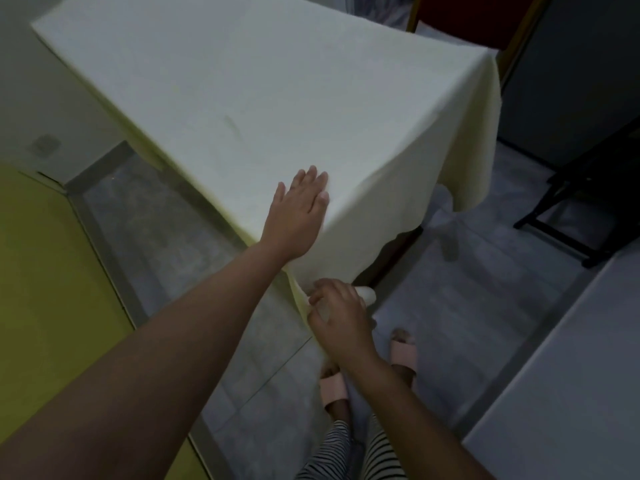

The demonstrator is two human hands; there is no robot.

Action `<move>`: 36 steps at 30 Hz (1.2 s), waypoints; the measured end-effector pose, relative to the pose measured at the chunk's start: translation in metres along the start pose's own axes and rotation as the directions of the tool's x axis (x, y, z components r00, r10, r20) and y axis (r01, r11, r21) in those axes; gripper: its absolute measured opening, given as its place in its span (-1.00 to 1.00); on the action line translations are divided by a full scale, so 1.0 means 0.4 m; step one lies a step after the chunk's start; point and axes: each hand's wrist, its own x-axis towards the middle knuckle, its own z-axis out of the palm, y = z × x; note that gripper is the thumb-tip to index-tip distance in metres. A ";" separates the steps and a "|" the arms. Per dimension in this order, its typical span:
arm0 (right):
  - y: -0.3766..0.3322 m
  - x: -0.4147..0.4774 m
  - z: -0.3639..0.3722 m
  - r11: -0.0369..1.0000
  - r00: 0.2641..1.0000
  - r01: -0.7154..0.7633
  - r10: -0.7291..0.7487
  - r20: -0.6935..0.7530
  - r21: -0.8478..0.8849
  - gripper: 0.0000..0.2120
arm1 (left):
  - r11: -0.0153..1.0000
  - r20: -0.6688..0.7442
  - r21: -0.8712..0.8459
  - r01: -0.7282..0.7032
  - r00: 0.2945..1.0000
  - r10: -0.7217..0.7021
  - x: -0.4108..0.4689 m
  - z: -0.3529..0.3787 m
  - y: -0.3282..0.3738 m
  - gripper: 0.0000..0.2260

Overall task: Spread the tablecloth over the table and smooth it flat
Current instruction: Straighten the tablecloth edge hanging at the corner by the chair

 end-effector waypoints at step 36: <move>0.097 0.105 -0.079 0.841 0.925 0.311 -0.375 -0.063 -0.443 -0.85 | 0.999 0.034 0.047 -0.024 0.999 0.022 0.034 0.005 0.002 -0.56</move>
